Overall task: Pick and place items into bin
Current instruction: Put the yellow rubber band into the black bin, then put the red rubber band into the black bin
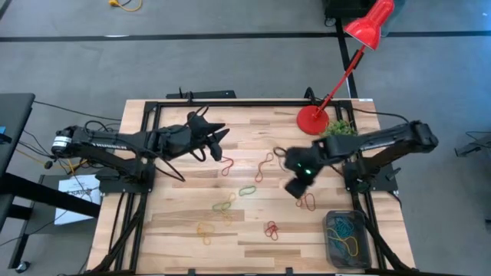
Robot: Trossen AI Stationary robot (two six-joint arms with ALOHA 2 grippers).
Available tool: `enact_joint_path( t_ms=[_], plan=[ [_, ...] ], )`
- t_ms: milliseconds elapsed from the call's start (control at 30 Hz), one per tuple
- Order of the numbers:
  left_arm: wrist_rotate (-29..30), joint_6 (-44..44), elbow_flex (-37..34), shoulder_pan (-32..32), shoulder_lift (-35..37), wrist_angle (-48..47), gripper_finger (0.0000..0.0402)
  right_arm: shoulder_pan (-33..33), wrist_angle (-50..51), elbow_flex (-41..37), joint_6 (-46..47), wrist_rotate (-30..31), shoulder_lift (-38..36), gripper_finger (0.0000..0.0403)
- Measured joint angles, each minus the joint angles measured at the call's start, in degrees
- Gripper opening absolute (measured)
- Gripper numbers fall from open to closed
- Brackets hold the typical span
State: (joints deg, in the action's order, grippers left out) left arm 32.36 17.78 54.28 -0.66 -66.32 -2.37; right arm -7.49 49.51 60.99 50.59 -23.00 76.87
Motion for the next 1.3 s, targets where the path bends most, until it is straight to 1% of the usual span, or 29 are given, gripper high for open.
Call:
enact_joint_path(
  t_ms=[100, 233, 300, 433, 600, 700, 800, 900, 967, 1100, 1200, 1300],
  plan=[
    [0.0, 0.0, 0.0, 1.5, 0.0, 0.2, 0.0112, -4.4, 9.4, 0.0, 5.9, 0.1, -2.7, 0.0],
    [0.0, 0.0, 0.0, 3.8, 0.0, 0.3, 0.0112, -11.9, 16.5, 0.0, 20.8, 0.9, -6.7, 0.0],
    [0.0, 0.0, 0.0, 5.1, 0.0, 0.3, 0.0112, -16.9, 16.7, 0.0, 27.8, 2.7, -8.3, 0.0],
    [0.0, 0.0, 0.0, 7.8, 0.0, 0.3, 0.0112, -28.6, 15.3, 0.0, 39.4, 9.6, -10.0, 0.0],
    [0.0, 0.0, 0.0, 10.6, 0.0, 0.3, 0.0112, -42.5, 15.2, 0.0, 59.7, 15.6, -9.5, 0.0],
    [-0.4, 0.0, 0.0, 12.1, 0.0, 0.3, 0.0112, -49.5, 15.2, 0.0, 68.9, 20.7, -7.7, 0.0],
    [-0.4, 0.0, 0.0, 13.4, 0.0, 0.3, 0.0112, -52.7, 14.8, 0.0, 70.3, 23.8, -4.6, 0.0],
    [-0.4, 0.0, 0.0, 14.3, 0.0, 0.3, 0.0112, -53.3, 15.2, 0.0, 70.3, 24.4, -1.1, 0.0007],
    [-0.5, 0.0, 0.0, 14.8, 0.0, 0.3, 0.0112, -53.3, 15.4, 0.0, 69.5, 23.0, 1.7, 0.0014],
    [-0.5, 0.0, 0.0, 15.6, 0.0, 0.3, 0.0112, -53.3, 15.0, 0.0, 67.0, 18.2, 7.7, 0.0022],
    [-0.5, 0.0, 0.0, 16.0, 0.0, 0.3, 0.0112, -53.3, 12.5, 0.0, 66.3, 15.9, 11.8, 0.0019],
    [-1.2, 0.0, 0.0, 16.2, 0.0, 0.3, 0.0112, -53.2, 9.0, 0.0, 66.5, 14.9, 15.0, 0.001]
  ],
)
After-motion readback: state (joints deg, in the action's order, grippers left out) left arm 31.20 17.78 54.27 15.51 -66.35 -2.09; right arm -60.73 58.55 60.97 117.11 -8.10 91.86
